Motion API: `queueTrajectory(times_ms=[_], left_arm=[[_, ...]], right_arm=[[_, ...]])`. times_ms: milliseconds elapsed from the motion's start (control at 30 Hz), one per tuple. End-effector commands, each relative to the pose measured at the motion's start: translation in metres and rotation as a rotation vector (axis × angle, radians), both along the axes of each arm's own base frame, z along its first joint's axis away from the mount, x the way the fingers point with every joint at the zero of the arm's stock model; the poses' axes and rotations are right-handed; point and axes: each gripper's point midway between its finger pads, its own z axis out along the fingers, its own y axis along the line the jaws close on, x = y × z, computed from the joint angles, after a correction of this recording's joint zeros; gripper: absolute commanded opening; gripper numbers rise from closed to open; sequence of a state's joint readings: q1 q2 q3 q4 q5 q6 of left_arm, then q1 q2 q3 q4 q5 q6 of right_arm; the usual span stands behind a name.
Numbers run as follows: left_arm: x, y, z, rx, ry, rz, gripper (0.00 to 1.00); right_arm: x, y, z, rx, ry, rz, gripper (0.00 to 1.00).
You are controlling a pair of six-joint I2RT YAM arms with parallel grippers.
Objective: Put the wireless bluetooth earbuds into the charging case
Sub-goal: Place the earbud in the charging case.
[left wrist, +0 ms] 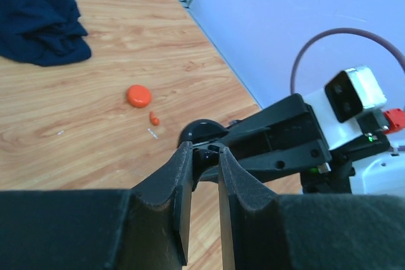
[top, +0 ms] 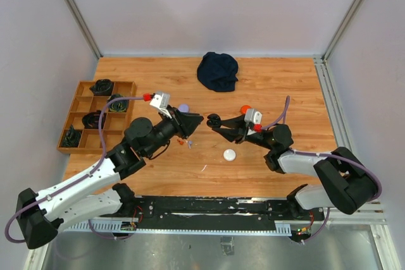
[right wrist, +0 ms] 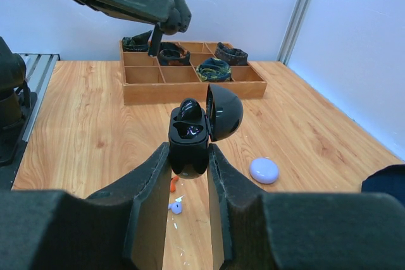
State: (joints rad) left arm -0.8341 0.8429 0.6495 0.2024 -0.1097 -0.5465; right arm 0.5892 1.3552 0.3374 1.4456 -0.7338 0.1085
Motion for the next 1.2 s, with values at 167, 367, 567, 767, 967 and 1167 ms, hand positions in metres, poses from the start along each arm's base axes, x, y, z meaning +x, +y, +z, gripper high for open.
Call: queueTrajectory(times_ms=[167,367,567,767,967,1167], left_arm=[[-0.012,-0.018,0.035,-0.09,-0.171,-0.001,0.09],[-0.016,-0.03,0.037,-0.075,-0.263,0.003,0.09],[-0.019,-0.039,0.033,-0.059,-0.333,-0.005,0.08],[-0.018,-0.046,0.026,-0.037,-0.368,-0.014,0.08],[-0.014,-0.047,0.022,-0.014,-0.398,0.001,0.07],[-0.011,-0.049,0.015,0.023,-0.409,0.004,0.07]], right_arm=[[-0.002,0.006,0.028,0.068,-0.089,-0.002,0.02],[-0.003,0.005,0.032,0.086,-0.07,-0.004,0.02],[-0.005,0.002,0.039,0.105,-0.076,-0.017,0.01],[-0.008,0.001,0.045,0.118,-0.079,-0.009,0.01],[-0.011,0.001,0.048,0.123,-0.087,0.002,0.02],[-0.012,0.0,0.049,0.124,-0.09,0.003,0.02]])
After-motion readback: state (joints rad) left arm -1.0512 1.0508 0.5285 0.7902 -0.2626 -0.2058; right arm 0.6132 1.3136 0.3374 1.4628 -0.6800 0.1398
